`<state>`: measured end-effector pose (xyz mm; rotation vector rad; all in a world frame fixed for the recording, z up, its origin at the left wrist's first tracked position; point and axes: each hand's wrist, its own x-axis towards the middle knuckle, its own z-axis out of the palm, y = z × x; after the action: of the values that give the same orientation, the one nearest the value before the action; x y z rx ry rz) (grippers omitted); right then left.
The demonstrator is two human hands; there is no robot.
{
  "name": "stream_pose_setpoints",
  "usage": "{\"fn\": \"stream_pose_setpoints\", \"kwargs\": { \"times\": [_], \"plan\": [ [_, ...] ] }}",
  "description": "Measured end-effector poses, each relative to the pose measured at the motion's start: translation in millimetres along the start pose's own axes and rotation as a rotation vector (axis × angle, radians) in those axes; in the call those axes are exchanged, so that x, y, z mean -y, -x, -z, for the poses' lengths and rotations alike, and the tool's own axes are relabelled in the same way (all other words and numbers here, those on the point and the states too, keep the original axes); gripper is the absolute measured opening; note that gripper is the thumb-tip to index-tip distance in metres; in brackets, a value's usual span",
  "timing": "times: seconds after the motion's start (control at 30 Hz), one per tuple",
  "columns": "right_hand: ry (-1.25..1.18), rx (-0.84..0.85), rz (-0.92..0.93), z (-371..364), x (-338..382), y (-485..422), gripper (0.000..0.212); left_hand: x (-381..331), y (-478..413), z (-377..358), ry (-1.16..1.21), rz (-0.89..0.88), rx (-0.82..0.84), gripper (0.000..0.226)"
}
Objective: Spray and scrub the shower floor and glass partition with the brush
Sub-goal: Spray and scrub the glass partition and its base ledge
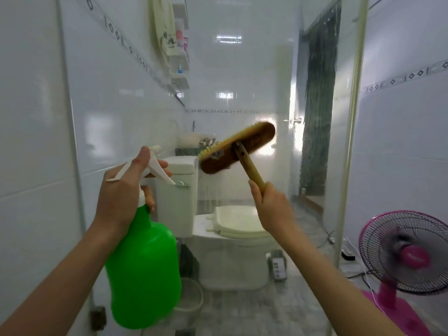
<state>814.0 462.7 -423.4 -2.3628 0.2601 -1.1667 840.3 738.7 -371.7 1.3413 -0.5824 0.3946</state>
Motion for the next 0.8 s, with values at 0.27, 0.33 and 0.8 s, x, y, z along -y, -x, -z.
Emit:
{"fn": "stream_pose_setpoints", "kwargs": {
  "times": [0.27, 0.33, 0.8],
  "plan": [
    [0.066, 0.027, -0.118, -2.9, -40.4, 50.2, 0.053, -8.7, 2.7, 16.4, -0.012, -0.049, -0.045, 0.037],
    [0.071, 0.035, -0.121, 1.4, -25.6, 38.8, 0.052, -10.6, 3.6, 22.5, -0.016, -0.046, -0.051, 0.038],
    [0.104, 0.072, -0.062, -4.6, 31.8, 18.0, 0.049, -34.1, -9.7, 61.5, 0.023, -0.020, -0.079, 0.038]
  ]
}}
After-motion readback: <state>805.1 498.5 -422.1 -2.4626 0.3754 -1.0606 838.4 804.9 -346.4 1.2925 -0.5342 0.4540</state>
